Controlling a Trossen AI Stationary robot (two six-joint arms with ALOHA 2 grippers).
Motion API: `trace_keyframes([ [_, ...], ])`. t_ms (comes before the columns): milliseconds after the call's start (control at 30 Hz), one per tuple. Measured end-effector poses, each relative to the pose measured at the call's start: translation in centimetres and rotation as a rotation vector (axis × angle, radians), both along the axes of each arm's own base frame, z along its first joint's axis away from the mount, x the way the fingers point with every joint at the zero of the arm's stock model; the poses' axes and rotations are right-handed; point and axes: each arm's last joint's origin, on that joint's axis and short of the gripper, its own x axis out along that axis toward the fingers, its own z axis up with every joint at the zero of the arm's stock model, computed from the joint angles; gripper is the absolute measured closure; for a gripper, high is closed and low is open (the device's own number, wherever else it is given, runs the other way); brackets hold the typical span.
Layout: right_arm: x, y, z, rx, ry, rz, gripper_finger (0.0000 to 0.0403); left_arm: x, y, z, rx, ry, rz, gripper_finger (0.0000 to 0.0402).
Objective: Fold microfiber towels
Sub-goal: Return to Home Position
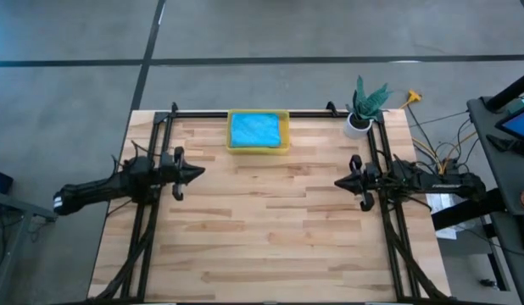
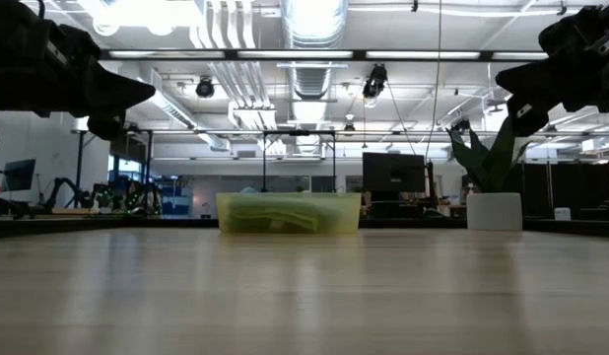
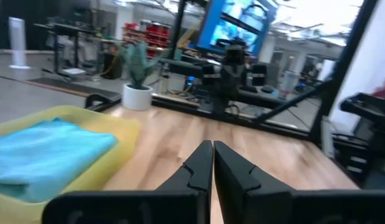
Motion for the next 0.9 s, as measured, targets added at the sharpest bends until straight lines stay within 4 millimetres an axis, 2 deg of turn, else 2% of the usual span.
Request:
trace_keyframes([
  [233,0.00,0.01,-0.01,0.000,0.001,-0.001,0.0394,0.12,-0.72,-0.01,0.000,0.001,-0.075,0.0402],
  [900,0.03,0.01,-0.03,0.000,0.004,-0.001,0.0394,0.43,-0.70,-0.26,-0.007,0.035,-0.080,0.0402],
])
